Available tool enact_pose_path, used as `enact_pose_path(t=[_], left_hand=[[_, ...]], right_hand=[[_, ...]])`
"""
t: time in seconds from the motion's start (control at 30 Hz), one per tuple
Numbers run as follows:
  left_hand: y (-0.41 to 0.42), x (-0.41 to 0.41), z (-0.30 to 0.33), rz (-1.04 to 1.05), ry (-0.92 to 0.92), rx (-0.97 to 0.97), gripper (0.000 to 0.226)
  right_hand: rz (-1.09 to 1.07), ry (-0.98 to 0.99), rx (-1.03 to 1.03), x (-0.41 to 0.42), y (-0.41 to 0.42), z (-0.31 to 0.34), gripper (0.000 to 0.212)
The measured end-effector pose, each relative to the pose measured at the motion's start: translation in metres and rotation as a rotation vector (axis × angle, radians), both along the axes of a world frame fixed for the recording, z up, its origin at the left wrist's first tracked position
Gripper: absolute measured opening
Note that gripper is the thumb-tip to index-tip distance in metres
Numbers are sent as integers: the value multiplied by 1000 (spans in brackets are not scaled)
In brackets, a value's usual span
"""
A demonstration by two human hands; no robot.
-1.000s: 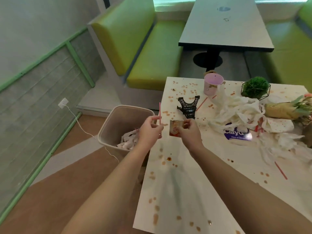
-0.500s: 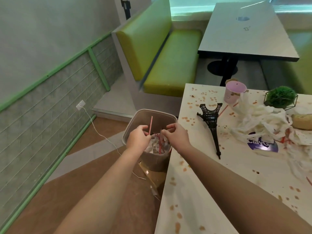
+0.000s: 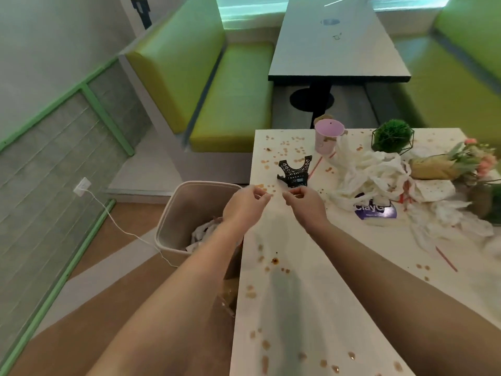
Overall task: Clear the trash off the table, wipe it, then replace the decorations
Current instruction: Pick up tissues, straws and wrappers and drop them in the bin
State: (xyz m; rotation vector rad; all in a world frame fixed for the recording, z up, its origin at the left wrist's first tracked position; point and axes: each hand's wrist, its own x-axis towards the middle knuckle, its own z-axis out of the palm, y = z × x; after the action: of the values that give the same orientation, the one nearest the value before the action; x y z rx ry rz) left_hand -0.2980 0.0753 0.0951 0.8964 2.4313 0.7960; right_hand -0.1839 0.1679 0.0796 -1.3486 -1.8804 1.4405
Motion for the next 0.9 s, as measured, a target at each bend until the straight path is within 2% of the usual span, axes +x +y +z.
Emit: enact_pose_path(t=[0.17,0.4,0.57,0.77,0.9], left_hand=[[45,36,-10,-116,-52,-13,23],[89,76,-39,-138,-148,-42,23],[109,95,-60,-127,-255,-27,19],[127,109,-83,-55,-347,4,9],[132,116,-91,-7,-398,20,9]], right_hand=[[-81,-59,6,47,39,-17,16],[-92,-197,53,99,90,-39,21],[40,-377,117,115,121,-52,25],[274,-575,276,116,154,-73,45],[304,-639,235,115,164,-86,36]])
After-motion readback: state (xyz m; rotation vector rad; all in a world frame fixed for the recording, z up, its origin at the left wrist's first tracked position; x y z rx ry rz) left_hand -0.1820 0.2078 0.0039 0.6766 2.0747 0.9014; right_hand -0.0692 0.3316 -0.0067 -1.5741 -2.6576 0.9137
